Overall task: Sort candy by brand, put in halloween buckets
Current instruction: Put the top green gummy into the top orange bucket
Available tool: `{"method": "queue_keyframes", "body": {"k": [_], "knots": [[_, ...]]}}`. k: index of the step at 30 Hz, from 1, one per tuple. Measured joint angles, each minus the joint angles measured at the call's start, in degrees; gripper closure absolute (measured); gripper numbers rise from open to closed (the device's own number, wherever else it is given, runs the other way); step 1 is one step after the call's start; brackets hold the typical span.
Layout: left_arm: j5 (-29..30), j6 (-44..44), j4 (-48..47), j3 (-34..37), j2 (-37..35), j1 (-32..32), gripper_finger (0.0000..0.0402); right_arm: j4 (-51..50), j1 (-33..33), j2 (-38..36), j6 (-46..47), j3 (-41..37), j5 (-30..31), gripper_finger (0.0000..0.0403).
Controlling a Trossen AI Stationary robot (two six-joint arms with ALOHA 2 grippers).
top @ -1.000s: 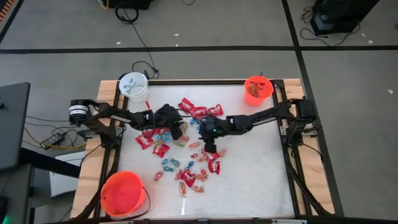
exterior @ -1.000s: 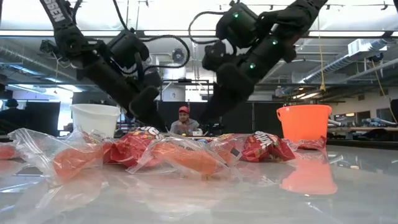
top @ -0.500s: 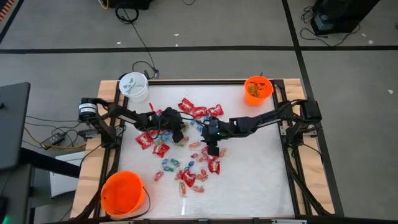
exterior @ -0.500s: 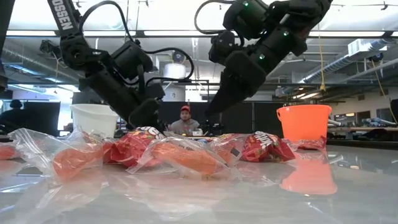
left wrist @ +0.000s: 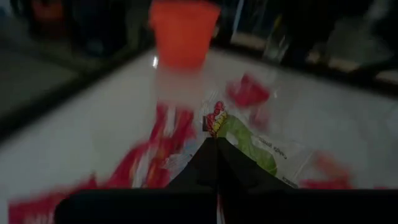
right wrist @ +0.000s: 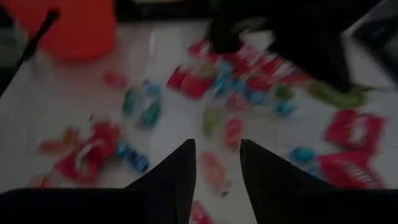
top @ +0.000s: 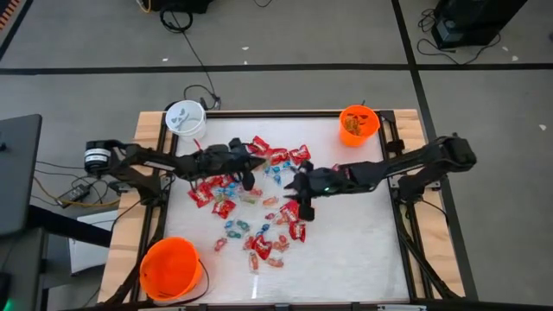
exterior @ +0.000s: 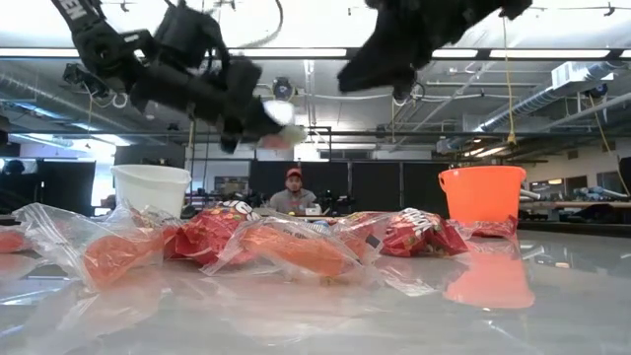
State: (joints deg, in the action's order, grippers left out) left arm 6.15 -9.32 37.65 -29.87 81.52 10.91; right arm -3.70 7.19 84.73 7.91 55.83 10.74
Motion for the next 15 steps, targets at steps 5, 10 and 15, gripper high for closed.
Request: {"method": "queue_keyframes", "body": {"k": [5, 10, 15], "knots": [[0.0, 4.3, 5.5, 0.1, 0.6, -2.0, 0.0398, 3.2, -1.6, -3.1, -0.4, 0.0, 1.1, 0.0266], [-1.8, 9.8, 6.6, 0.1, 0.7, -4.3, 0.0399, 3.4, -4.3, -3.1, 1.8, 0.0, 6.0, 0.0263], [-5.7, 12.7, 6.8, 0.1, 0.7, -6.4, 0.0398, 3.1, -5.2, -0.9, -7.6, 0.0, 2.5, 0.0248]]}}
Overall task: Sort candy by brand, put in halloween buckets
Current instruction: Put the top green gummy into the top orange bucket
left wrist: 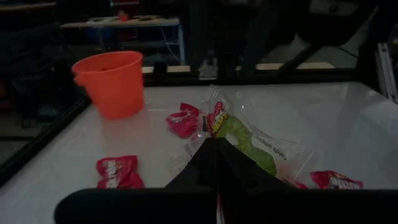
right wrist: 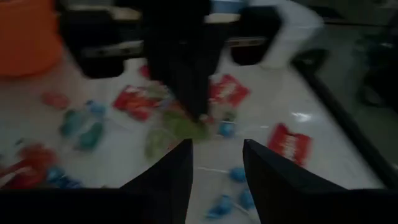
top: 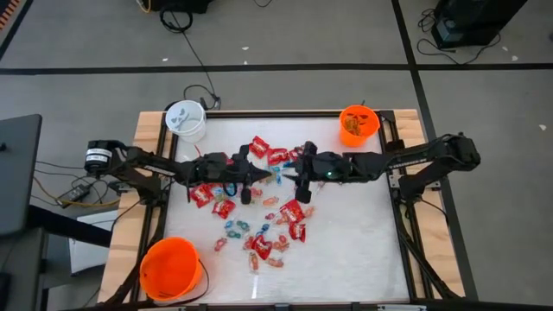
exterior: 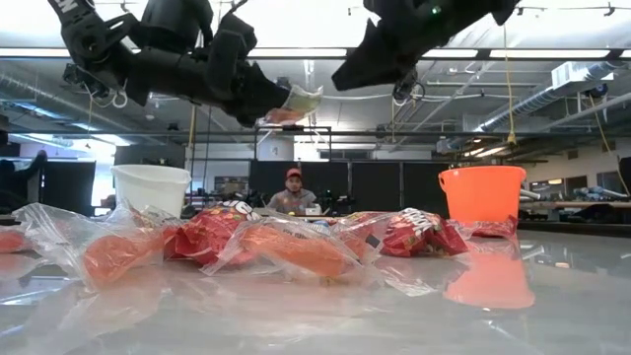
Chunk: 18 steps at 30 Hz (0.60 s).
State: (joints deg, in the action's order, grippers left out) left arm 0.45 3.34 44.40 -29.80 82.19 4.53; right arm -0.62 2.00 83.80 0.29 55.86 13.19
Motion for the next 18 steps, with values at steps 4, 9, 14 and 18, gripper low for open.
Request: {"method": "queue_keyframes", "body": {"k": [4, 9, 14, 18], "knots": [[-0.1, 2.3, 0.9, 0.0, 0.0, -0.6, 0.0398, 4.4, 0.0, 1.8, -1.0, 0.0, -3.8, 0.0231], [-0.1, 2.6, 0.5, 0.0, 0.0, -0.6, 0.0397, 7.1, -0.2, 3.2, -2.0, 0.0, -8.5, 0.0218], [-0.4, 3.3, 1.1, 0.0, 0.0, -1.2, 0.0397, 6.6, -0.9, 4.3, -2.0, 0.0, -5.6, 0.0226], [-0.5, 4.1, 2.4, -0.1, 0.0, -1.6, 0.0397, 7.2, -1.8, 4.2, -2.0, 0.0, -5.6, 0.0243]]}}
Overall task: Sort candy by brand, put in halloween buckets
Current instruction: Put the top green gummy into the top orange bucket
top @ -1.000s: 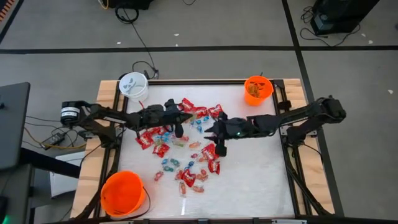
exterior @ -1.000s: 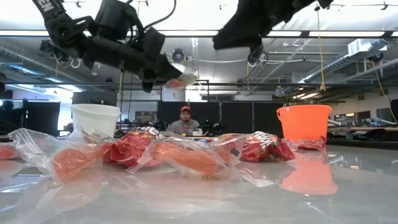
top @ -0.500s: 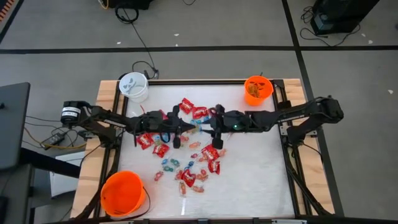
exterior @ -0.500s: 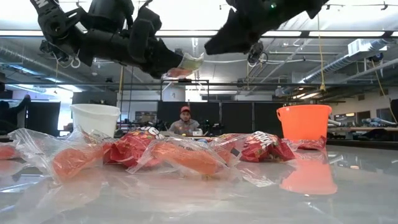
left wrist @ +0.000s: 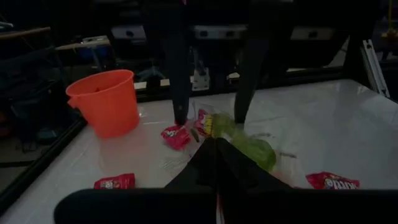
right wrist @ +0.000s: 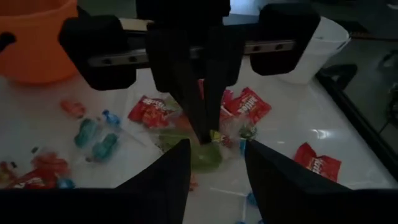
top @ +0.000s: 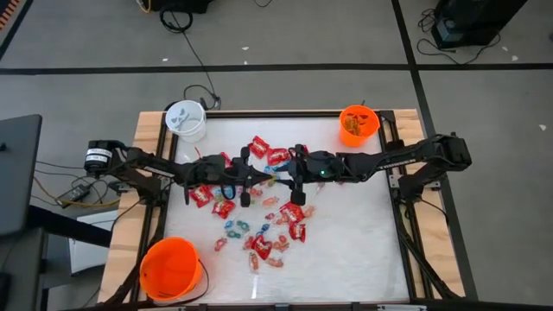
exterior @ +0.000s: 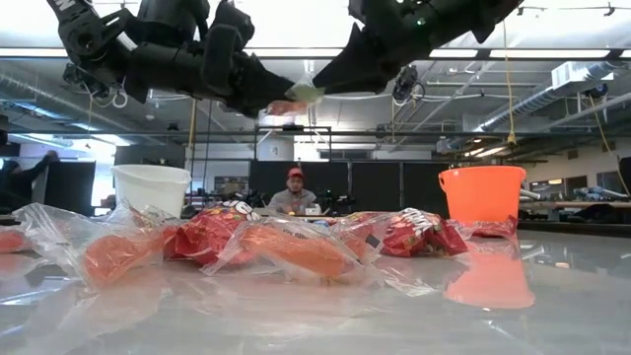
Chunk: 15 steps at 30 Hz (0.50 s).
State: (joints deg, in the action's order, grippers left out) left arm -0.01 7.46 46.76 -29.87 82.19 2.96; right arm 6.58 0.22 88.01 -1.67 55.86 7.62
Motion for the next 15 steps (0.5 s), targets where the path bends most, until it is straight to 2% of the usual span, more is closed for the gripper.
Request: {"method": "queue_keyframes", "body": {"k": [4, 9, 15], "knots": [[-0.4, -0.1, 0.1, 0.0, 0.0, 0.0, 0.0397, 0.0, -0.3, 0.0, 0.0, 0.0, -1.4, 0.0284], [0.8, -1.1, -0.2, 0.0, 0.0, 0.0, 0.0396, -0.5, -0.6, 0.0, -1.3, 0.0, -1.7, 0.0383], [5.4, -5.3, -1.7, 0.0, -0.1, 0.0, 0.0366, -3.4, -1.9, -0.3, -3.0, 0.0, 1.3, 0.0396]]}}
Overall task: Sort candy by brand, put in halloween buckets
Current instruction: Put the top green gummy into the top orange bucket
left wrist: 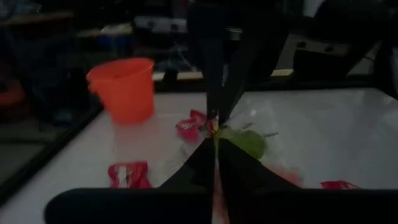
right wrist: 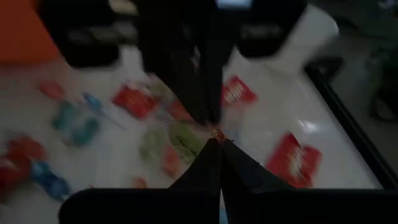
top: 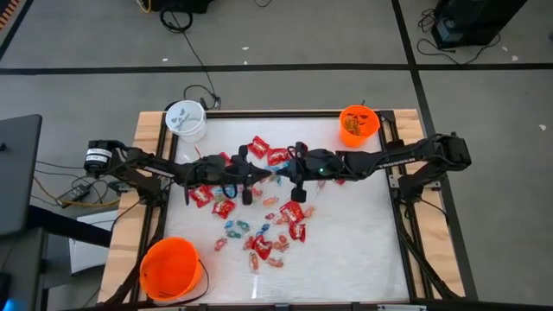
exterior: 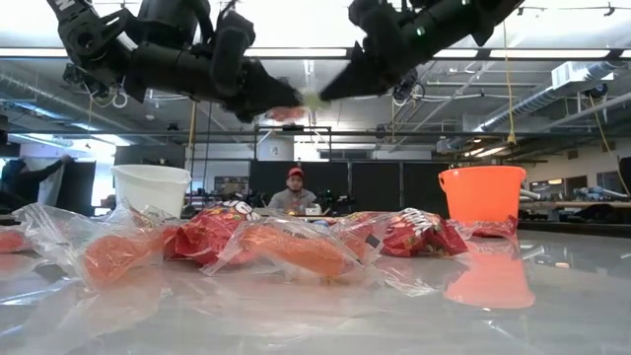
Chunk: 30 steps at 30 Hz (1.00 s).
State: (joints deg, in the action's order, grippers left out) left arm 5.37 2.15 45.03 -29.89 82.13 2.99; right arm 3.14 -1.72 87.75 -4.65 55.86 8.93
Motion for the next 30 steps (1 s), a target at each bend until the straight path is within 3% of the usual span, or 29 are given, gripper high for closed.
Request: {"method": "queue_keyframes", "body": {"k": [4, 9, 14, 19, 21, 25, 30], "knots": [[1.0, -3.0, -5.4, 0.0, 0.0, 0.0, 0.0325, -7.4, -1.8, -1.1, 0.2, 0.2, 4.0, 0.0398], [6.6, -4.3, -8.0, 0.0, 0.0, 0.0, 0.0285, -20.1, -5.4, -2.9, 0.9, 2.9, 9.3, 0.04], [7.4, -7.1, -10.2, 0.0, 0.0, 0.0, 0.0278, -34.9, -11.0, -4.2, 1.7, 6.9, 15.7, 0.04], [7.5, -9.7, -10.3, 0.0, 0.0, 0.0, 0.0278, -46.2, -19.8, -4.5, 5.1, 9.1, 26.3, 0.04], [7.5, -10.2, -10.3, 0.0, 0.0, 0.0, 0.0278, -50.2, -24.1, -4.5, 7.0, 9.0, 26.6, 0.04], [7.5, -10.4, -11.4, 0.0, 0.0, 0.0, 0.0278, -54.8, -32.0, -4.5, 10.3, 8.8, 21.2, 0.0401], [7.5, -10.4, -14.3, 0.0, 0.0, 0.0, 0.0278, -55.9, -38.6, -4.5, 11.0, 8.1, 19.8, 0.0401]]}}
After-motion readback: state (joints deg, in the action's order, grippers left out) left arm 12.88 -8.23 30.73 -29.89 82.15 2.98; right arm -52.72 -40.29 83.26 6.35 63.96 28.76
